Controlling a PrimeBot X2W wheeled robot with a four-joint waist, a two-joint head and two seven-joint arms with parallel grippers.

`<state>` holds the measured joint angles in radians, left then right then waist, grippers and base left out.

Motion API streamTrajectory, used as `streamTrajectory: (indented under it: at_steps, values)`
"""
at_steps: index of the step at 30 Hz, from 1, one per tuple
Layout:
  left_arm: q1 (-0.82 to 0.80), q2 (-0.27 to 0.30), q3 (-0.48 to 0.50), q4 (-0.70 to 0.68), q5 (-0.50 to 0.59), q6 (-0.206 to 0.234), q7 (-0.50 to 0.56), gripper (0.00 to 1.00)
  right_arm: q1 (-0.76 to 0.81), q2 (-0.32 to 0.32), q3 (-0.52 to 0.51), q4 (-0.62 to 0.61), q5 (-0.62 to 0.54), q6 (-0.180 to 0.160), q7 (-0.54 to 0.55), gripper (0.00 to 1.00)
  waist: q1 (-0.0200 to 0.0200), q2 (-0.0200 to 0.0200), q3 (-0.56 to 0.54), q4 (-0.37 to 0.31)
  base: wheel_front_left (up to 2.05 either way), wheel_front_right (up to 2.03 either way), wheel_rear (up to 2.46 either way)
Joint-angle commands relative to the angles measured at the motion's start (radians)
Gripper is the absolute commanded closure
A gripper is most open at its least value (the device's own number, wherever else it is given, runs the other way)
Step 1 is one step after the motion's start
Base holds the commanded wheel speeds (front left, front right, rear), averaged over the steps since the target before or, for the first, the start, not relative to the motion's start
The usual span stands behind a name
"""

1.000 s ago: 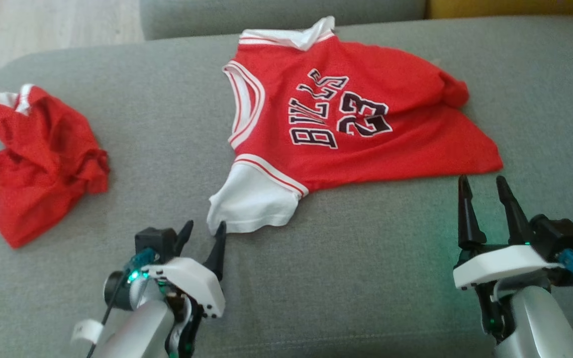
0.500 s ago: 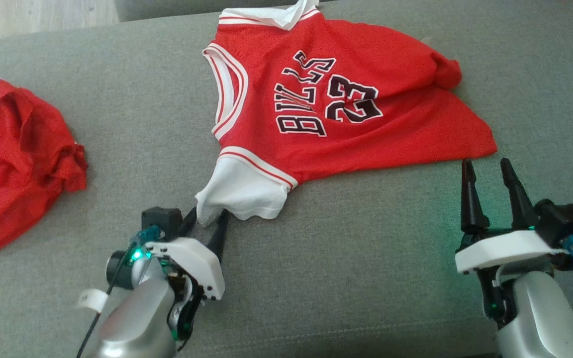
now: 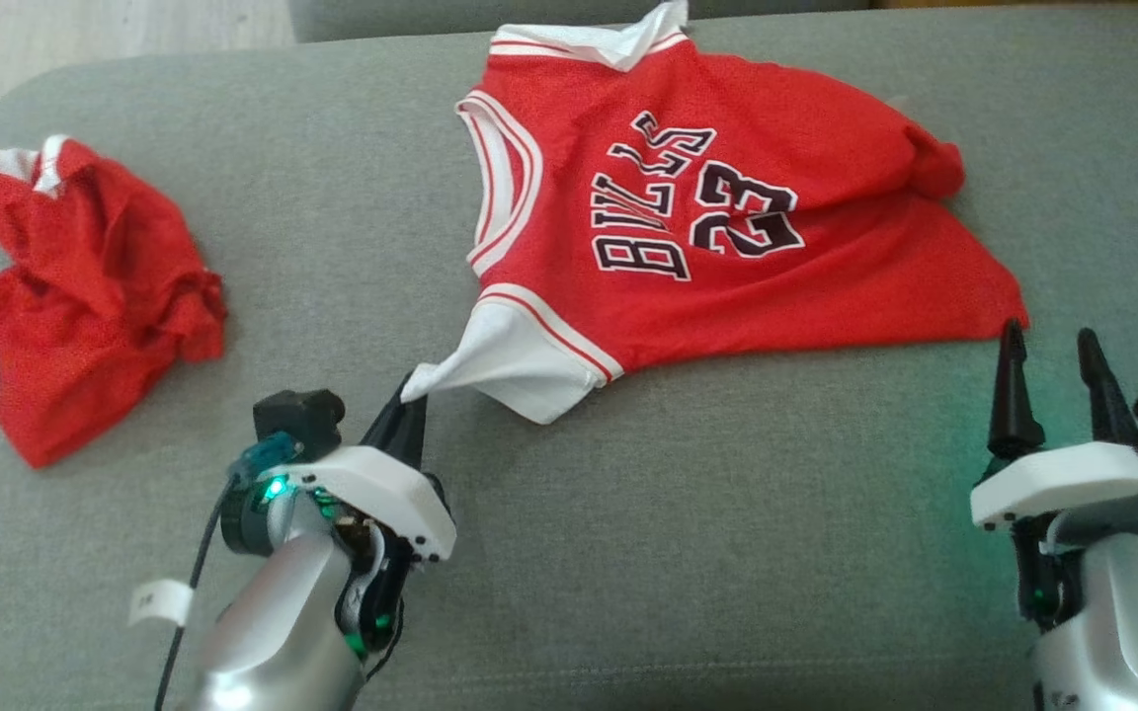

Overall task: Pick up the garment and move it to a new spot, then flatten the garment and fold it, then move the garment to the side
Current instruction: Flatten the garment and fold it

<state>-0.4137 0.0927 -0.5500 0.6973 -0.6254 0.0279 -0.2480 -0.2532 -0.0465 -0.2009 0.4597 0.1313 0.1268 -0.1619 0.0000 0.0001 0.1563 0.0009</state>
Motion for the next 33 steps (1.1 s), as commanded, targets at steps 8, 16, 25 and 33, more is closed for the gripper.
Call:
streamTrajectory:
  at_steps: [8, 16, 25, 33]
  values:
    - [0.042, 0.025, 0.114, -0.245, 0.068, 0.034, -0.013, 1.0, -0.122, -0.004, -0.084, 0.138, 0.017, 0.004, 0.073, 0.0, 0.0, -0.0001, 0.001, 0.038, 0.0, 0.0, 0.0]
    - [0.083, 0.011, 0.15, -0.347, 0.121, 0.03, -0.014, 1.0, -0.232, -0.004, -0.158, 0.326, 0.027, 0.004, 0.103, 0.0, 0.0, -0.0001, 0.022, 0.055, 0.0, 0.0, 0.0]
    - [0.095, -0.007, 0.157, -0.355, 0.147, 0.012, -0.014, 1.0, -0.322, -0.004, -0.181, 0.506, -0.012, 0.004, 0.078, 0.0, 0.0, -0.0001, 0.043, 0.069, 0.0, 0.0, 0.0]
    - [0.098, -0.013, 0.174, -0.34, 0.154, 0.003, -0.014, 1.0, -0.372, -0.004, -0.166, 0.591, -0.007, 0.004, 0.004, 1.0, 0.0, -0.0001, 0.04, 0.063, 0.0, 0.0, 0.0]
